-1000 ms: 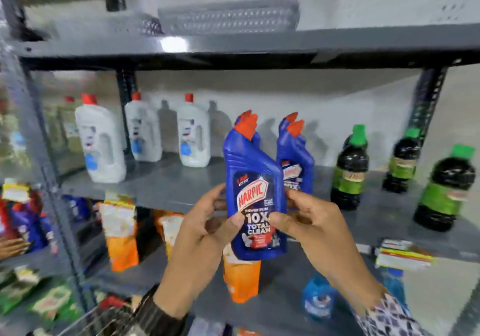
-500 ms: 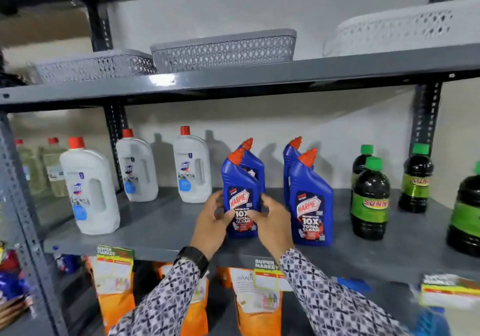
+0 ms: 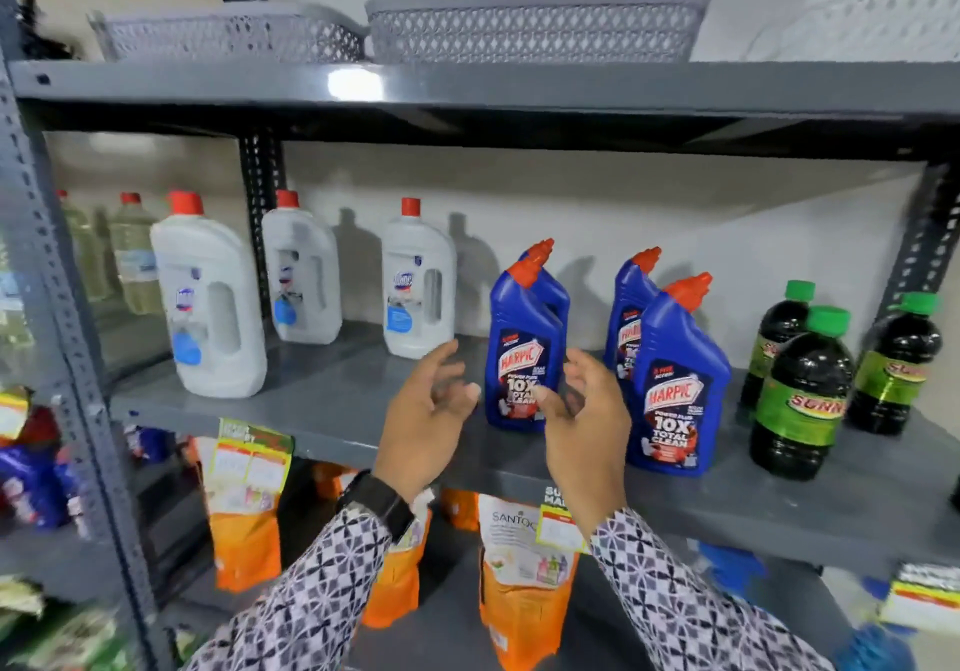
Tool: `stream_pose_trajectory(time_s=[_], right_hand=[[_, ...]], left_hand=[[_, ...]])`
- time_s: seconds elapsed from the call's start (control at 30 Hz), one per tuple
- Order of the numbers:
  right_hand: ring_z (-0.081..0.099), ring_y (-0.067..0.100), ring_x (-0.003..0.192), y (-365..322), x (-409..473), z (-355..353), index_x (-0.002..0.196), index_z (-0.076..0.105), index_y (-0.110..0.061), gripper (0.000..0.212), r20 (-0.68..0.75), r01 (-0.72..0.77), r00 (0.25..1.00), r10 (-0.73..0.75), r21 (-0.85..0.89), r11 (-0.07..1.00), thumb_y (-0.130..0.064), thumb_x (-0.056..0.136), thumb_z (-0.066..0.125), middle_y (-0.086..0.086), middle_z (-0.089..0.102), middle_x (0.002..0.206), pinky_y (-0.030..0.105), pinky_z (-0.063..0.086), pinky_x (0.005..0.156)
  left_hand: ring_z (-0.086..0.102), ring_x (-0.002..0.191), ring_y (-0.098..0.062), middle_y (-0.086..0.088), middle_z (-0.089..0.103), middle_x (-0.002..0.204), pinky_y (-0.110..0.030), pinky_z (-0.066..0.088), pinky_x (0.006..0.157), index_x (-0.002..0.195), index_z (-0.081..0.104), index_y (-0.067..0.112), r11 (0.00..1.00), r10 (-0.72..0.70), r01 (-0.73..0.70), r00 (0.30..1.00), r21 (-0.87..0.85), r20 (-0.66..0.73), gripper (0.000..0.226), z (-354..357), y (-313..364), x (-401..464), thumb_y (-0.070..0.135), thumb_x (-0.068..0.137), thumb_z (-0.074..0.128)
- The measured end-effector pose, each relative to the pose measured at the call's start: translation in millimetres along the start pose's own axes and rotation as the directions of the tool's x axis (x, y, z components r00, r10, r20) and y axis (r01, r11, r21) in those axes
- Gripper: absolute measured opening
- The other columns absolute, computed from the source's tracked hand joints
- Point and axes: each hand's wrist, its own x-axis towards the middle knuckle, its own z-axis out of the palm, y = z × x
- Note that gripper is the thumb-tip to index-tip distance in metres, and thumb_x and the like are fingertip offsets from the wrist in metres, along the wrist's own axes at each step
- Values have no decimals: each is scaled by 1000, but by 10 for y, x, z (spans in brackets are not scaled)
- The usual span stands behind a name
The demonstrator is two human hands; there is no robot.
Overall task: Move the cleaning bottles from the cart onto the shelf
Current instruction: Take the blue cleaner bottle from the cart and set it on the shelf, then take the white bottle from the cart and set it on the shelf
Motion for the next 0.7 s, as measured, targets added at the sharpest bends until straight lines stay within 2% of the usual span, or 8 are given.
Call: stream_pose_trajectory(time_s=[0.1, 0.17, 0.27, 0.4, 0.5, 0.6, 0.63, 0.7], right_hand=[[65, 4, 114, -179, -317, 112, 129, 65, -16, 40, 109, 118, 986, -127, 86, 989, -10, 91, 74, -1, 67, 121, 18, 54, 97], [66, 2, 112, -244, -608, 335, 124, 68, -14, 34, 266, 143, 948, -175, 137, 980, -8, 91, 74, -1, 69, 117, 11, 51, 92], [67, 3, 108, -228, -1133, 790, 121, 69, -18, 32, 517, 133, 830, -210, 181, 974, -12, 91, 74, -4, 70, 113, 15, 54, 87], [69, 4, 101, 12, -2061, 1643, 122, 69, -25, 35, 802, 21, 581, -139, 156, 988, -17, 88, 75, -1, 72, 110, 17, 57, 82], [69, -4, 92, 316, -2793, 2268, 121, 70, -22, 35, 932, -47, 361, -32, 53, 998, -13, 88, 76, -4, 72, 105, 16, 55, 80], [70, 16, 84, 729, -3612, 2962, 122, 70, -8, 35, 988, -56, 81, 129, -124, 991, -11, 88, 78, 10, 73, 102, 31, 56, 83], [70, 22, 87, 882, -3903, 3178, 123, 69, -4, 38, 982, -42, -2, 187, -187, 982, -14, 87, 78, 13, 73, 103, 30, 57, 85], [67, 21, 94, 1248, -4444, 3520, 123, 69, -2, 36, 949, 33, -140, 281, -279, 960, -16, 90, 76, 8, 71, 104, 11, 51, 78]], left_hand=[[69, 106, -3, 7, 74, 115, -32, 56, 97, 133, 63, 26, 998, 59, -61, 984, -5, -166, 39, -386, -45, -496, 17, 96, 68], [72, 104, -13, 3, 77, 110, -35, 57, 92, 128, 67, 26, 999, 14, -22, 964, -25, -267, 33, -693, -173, -911, 17, 96, 68], [74, 99, -13, 2, 79, 106, -32, 59, 85, 120, 71, 26, 995, -95, 89, 904, -32, -417, 27, -1135, -466, -1500, 15, 96, 68], [71, 80, -1, 17, 79, 90, -24, 57, 77, 107, 72, 35, 954, -263, 295, 760, -45, -594, 30, -1817, -1183, -2246, 7, 95, 68], [69, 77, -6, 14, 78, 86, -36, 61, 80, 99, 72, 48, 861, -401, 506, 613, -51, -681, 33, -2321, -1878, -2831, 17, 91, 68], [65, 77, -15, 1, 76, 89, -42, 58, 83, 100, 74, 41, 708, -579, 684, 423, -174, -697, 26, -2813, -2763, -3539, 25, 83, 64], [66, 78, -16, -3, 77, 93, -42, 59, 85, 102, 75, 34, 638, -630, 741, 346, -209, -695, 26, -2947, -3096, -3797, 26, 81, 62], [73, 85, -21, -7, 80, 98, -43, 60, 88, 108, 75, 21, 451, -702, 857, 171, -247, -691, 37, -3113, -3527, -4190, 31, 76, 58]])
